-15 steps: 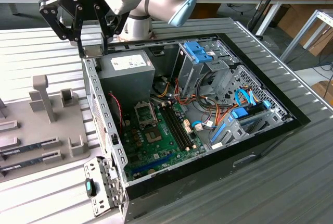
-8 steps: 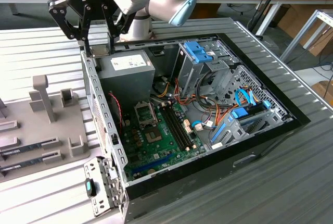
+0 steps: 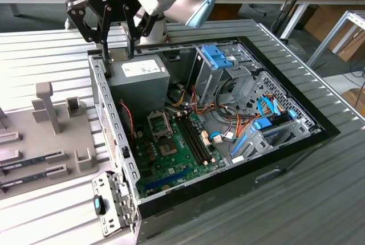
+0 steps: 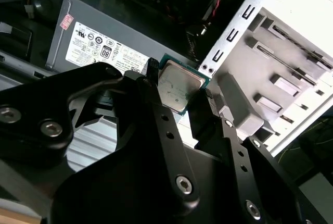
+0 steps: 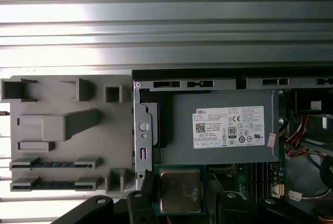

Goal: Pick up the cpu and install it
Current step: 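Pick up the cpu and move it towards the insertion slot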

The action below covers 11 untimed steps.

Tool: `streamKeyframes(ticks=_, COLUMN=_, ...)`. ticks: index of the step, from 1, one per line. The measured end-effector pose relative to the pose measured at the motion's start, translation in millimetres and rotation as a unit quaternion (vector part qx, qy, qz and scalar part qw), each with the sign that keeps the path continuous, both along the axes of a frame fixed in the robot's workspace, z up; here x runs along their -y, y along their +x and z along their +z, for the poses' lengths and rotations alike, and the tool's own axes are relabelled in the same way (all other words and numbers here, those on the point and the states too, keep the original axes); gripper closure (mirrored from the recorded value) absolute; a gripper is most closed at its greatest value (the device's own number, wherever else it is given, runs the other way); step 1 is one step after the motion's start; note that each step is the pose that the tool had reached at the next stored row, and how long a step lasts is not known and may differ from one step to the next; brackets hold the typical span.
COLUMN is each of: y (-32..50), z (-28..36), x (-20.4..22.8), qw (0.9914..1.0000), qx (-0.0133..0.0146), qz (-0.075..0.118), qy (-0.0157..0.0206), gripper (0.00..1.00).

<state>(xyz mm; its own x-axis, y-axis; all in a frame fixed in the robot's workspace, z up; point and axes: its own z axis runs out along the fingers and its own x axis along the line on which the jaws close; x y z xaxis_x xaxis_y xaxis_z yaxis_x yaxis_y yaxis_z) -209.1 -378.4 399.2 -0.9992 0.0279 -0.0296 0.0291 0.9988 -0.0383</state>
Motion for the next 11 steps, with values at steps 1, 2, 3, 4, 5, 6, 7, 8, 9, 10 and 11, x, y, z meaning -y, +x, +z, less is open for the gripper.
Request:
streamKeyframes(ticks=1, y=3.1, z=0.0, x=0.0, qw=1.00000, qx=0.0000, qz=0.000, qy=0.0000, gripper=0.53)
streamKeyframes(ticks=2, y=4.4, z=-0.1, x=0.0, qw=1.00000, qx=0.0000, qz=0.000, qy=0.0000, gripper=0.53)
streamKeyframes(ticks=3, y=5.9, z=-0.1, x=0.0, qw=1.00000, qx=0.0000, qz=0.000, qy=0.0000, gripper=0.53)
streamKeyframes(ticks=4, y=7.7, z=-0.2, x=0.0, qw=1.00000, qx=0.0000, qz=0.000, qy=0.0000, gripper=0.53)
streamKeyframes(ticks=5, y=9.0, z=-0.2, x=0.0, qw=1.00000, qx=0.0000, qz=0.000, qy=0.0000, gripper=0.53)
streamKeyframes(ticks=6, y=15.8, z=-0.3, x=0.0, qw=1.00000, qx=0.0000, qz=0.000, qy=0.0000, gripper=0.53)
streamKeyframes(ticks=7, y=25.4, z=-0.6, x=0.0, qw=1.00000, qx=0.0000, qz=0.000, qy=0.0000, gripper=0.53)
streamKeyframes(ticks=8, y=30.8, z=-0.7, x=0.0, qw=1.00000, qx=0.0000, qz=0.000, qy=0.0000, gripper=0.53)
streamKeyframes(ticks=9, y=32.0, z=-0.7, x=0.0, qw=1.00000, qx=0.0000, qz=0.000, qy=0.0000, gripper=0.53)
streamKeyframes(ticks=10, y=33.2, z=-0.8, x=0.0, qw=1.00000, qx=0.0000, qz=0.000, qy=0.0000, gripper=0.53)
streamKeyframes(ticks=11, y=34.6, z=-0.8, x=0.0, qw=1.00000, qx=0.0000, qz=0.000, qy=0.0000, gripper=0.53)
